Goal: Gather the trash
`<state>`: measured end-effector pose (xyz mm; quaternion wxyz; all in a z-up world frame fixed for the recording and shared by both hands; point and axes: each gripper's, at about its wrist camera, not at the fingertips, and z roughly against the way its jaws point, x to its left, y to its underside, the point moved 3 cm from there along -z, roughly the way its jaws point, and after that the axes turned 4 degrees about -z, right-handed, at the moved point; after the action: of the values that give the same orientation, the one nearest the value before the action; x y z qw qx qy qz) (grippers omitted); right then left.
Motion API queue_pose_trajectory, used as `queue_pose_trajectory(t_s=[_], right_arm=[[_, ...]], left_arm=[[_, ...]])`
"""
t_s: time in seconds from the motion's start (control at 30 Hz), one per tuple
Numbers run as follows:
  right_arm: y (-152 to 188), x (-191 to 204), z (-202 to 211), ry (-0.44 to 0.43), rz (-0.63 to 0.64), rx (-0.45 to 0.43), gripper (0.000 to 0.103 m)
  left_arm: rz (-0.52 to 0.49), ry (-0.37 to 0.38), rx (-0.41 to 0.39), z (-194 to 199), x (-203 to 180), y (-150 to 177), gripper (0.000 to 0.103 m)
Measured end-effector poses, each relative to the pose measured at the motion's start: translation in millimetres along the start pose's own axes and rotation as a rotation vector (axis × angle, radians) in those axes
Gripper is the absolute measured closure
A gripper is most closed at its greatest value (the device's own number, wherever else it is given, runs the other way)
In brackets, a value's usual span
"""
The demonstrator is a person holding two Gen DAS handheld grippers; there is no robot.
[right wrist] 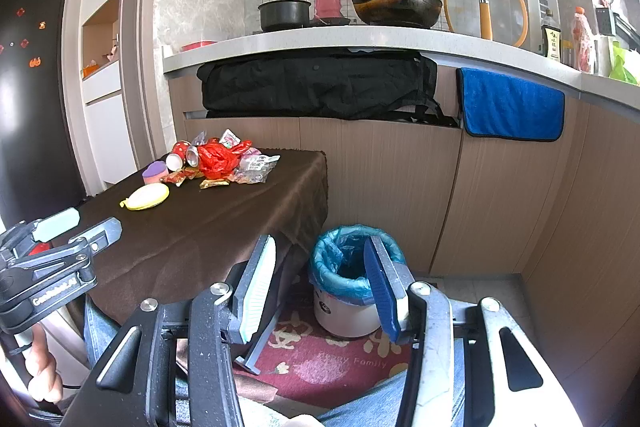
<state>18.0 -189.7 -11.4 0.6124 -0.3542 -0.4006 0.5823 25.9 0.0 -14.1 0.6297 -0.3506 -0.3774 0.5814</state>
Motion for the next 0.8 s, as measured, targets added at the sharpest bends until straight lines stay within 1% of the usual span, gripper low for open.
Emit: queue_pose_trajectory(t_s=[0.13,0.17,0.3,0.4,0.47,0.53,0.6,0.7,0.73,0.8], right_arm=[[0.9,-0.9,-0.3,0.002,0.001,-0.003,0.059],[-4.3,-0.6,5.0,0.003,0.002,-0.006,0.059],[-6.3,-0.8,5.6,0.001,0.003,-0.003,0.059],[-10.6,-1.0,4.5,-0.015,0.004,0.001,0.059],[-15.7,-2.7,-1.4,-0.037,-0.002,-0.001,0.059],[-26.4,-5.9,-15.8,-0.046,0.000,-0.011,0.059],[-34.9,-3.3,-33.5,-0.045,0.015,-0.010,0.059],[-56.7,1.5,-67.8,-0.066,0.034,-0.006,0.059],[-68.7,5.3,-85.3,-0.077,0.046,-0.008,0.059],[-86.3,14.1,-112.1,-0.093,0.067,-0.015,0.059]], left_arm=[[0.000,-0.001,-0.002,1.7,1.8,-1.8,0.034],[0.000,-0.002,-0.002,3.6,3.0,-2.5,0.034],[0.001,0.000,0.000,5.8,5.2,-4.3,0.034],[0.008,0.020,0.013,-1.2,7.3,-9.1,0.034],[-0.013,0.017,0.017,-14.6,12.7,-15.0,0.034],[-0.065,-0.018,0.015,-27.2,20.6,-22.3,0.034],[-0.086,-0.033,0.019,-48.7,28.4,-33.9,0.034],[-0.061,0.015,0.028,-80.2,44.8,-50.7,0.034],[-0.051,0.028,0.026,-93.4,51.7,-58.1,0.034],[-0.049,0.027,0.026,-115.0,62.3,-70.2,0.034]])
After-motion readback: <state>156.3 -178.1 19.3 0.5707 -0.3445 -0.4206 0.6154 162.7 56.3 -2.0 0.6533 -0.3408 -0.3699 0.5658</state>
